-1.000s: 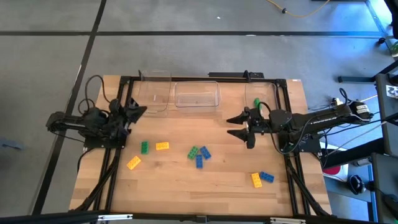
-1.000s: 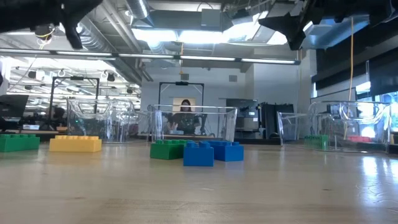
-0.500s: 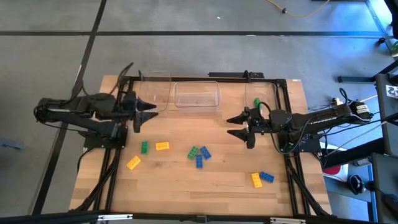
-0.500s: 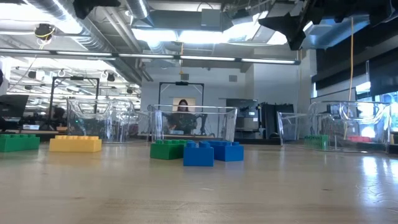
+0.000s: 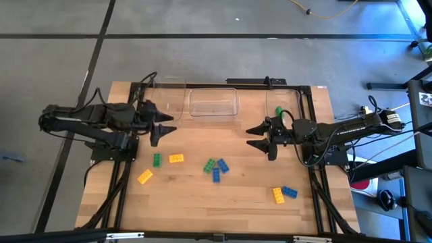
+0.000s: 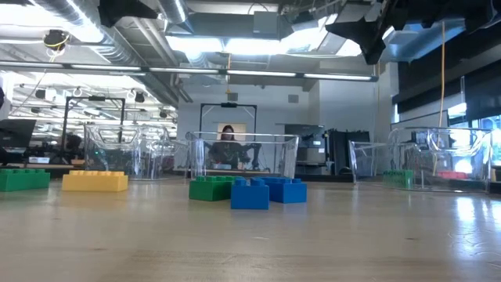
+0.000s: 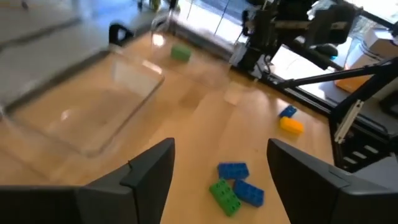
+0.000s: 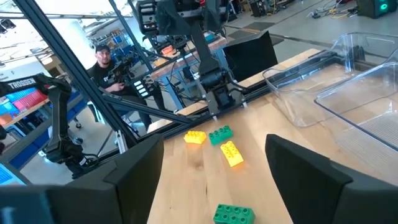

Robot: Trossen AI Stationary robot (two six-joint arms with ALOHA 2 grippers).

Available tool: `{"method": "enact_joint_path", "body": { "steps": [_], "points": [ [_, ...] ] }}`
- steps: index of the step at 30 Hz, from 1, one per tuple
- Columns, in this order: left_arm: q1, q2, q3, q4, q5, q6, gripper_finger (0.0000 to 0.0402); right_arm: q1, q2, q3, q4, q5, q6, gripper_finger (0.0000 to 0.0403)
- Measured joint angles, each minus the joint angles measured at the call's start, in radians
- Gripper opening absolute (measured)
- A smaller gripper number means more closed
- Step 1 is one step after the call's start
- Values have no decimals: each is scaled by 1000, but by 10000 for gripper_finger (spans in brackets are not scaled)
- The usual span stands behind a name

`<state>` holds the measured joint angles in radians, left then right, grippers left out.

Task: Sort & place blocks by color
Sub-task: Put the left green game piece into the right transparent bin

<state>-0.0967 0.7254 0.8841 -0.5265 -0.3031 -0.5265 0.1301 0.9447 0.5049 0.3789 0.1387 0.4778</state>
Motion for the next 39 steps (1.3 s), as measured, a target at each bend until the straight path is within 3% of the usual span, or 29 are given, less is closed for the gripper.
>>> {"method": "enact_joint_path", "body": {
  "steps": [7,16,24,29,39],
  "points": [
    [0,13,0,-231,26,-347,248,0,0,0,2,0,0,284],
    [-71,167,0,-550,81,-723,247,0,0,0,5,0,-7,284],
    [-253,376,0,-577,-24,-1098,247,0,0,0,5,0,-7,284],
    [-319,483,-29,-580,-31,-1269,247,-1,0,0,-1,0,-12,284],
    [-426,484,-263,-376,-10,-1591,247,-2,0,0,-2,0,-14,284]
  ]
}}
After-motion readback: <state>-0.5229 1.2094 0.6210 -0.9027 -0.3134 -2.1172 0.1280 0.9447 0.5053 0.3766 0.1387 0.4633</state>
